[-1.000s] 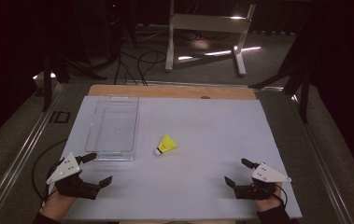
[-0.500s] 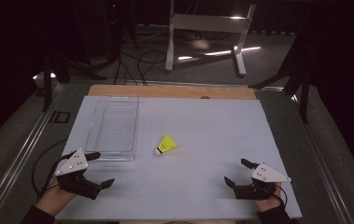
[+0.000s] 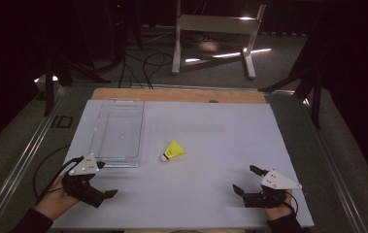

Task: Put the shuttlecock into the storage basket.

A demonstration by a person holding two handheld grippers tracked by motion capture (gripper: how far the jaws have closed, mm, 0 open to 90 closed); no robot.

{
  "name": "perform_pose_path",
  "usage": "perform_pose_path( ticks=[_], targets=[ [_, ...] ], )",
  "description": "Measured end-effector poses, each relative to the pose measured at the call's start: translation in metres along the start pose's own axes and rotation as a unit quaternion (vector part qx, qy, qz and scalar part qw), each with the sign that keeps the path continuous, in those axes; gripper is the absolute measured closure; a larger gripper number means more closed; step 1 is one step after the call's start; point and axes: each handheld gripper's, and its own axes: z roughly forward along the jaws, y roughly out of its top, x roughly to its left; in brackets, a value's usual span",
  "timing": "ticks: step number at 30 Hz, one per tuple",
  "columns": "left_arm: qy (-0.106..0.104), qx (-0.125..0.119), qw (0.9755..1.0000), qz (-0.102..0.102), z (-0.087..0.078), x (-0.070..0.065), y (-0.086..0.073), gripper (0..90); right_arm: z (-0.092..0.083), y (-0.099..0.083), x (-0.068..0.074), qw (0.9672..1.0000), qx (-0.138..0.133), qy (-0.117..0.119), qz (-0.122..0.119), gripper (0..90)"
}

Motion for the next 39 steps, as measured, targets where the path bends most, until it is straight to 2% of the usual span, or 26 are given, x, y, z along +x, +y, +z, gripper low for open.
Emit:
perform_pose_path(
  ticks=[8,23,26,30,32,39],
  targets=[
    [-0.012,0.051,0.9986,0.000,0.005,0.000,0.004,0.2,0.001,0.000,0.000,1.0000,0.002,0.004,0.002,8.2],
    [-0.028,0.111,0.9934,0.005,0.009,0.000,0.014,0.2,0.001,0.000,0.000,1.0000,0.004,0.005,0.001,8.2],
    [-0.026,0.130,0.9912,0.003,0.012,-0.002,0.017,0.2,0.001,0.000,0.000,1.0000,0.004,0.006,0.002,8.2],
    [-0.040,0.144,0.9888,-0.005,0.013,-0.002,0.021,0.2,0.001,-0.001,0.000,1.0000,0.004,0.005,0.001,8.2],
    [-0.035,0.150,0.9880,0.003,0.014,-0.004,0.023,0.2,0.001,-0.001,0.000,1.0000,0.004,0.006,0.003,8.2],
    [-0.047,0.174,0.9837,0.008,0.018,-0.007,0.031,0.2,0.001,0.000,0.000,1.0000,0.004,0.007,0.004,8.2]
  ],
)
